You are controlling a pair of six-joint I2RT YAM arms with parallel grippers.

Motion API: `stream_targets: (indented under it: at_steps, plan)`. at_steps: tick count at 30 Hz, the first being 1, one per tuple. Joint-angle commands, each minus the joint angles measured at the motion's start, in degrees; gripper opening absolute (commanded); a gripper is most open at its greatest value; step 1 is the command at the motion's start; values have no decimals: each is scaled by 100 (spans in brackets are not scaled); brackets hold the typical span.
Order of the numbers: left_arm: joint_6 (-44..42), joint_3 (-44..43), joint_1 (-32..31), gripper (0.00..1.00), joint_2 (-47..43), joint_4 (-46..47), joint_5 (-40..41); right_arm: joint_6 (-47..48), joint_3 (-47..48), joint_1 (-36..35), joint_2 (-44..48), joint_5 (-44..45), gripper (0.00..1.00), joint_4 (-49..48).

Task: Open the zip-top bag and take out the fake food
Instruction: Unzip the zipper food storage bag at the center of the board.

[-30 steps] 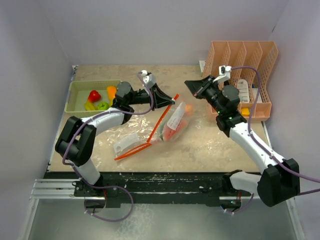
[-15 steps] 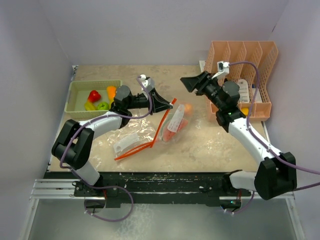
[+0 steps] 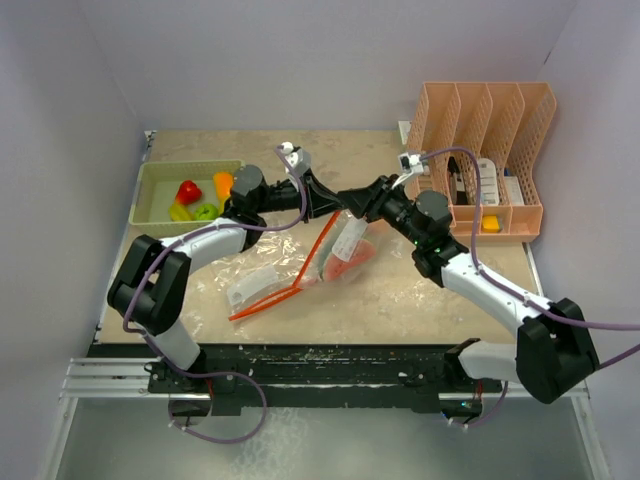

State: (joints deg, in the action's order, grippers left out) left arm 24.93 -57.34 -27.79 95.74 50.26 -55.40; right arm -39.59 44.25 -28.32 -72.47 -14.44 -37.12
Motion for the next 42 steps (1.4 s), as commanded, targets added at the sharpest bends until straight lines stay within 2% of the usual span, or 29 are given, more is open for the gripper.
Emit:
stream_targets:
  at_steps: [1, 3, 9, 14, 20, 30, 37, 42]
  plan:
    - [29, -317, 24, 2, -15, 221, 219, -5, -281, -68, 338, 445, 19, -525]
    - [38, -328, 19, 3, 1, 221, 237, 63, -262, -69, 413, 489, 0, -480]
    - [107, -260, 19, 5, 26, 321, 220, 144, -134, -62, 507, 531, 0, -99]
    - [67, 67, 19, 7, -150, 341, 304, 379, 521, 238, 409, 432, 0, 567]
    - [64, 397, 19, 8, -360, 353, 360, 87, 829, 1031, 193, -178, 0, 435]
    - [118, 988, 2, 9, -856, 2, 366, 92, 1502, 1816, -504, -498, 0, 342]
    - [-61, 1754, -69, 9, -1502, -568, 608, -15, 2045, 2231, -1076, -744, 0, 158]
    - [-136, 2105, -276, 10, -1707, -667, 919, -56, 2488, 2269, -1441, -1026, 0, 199]
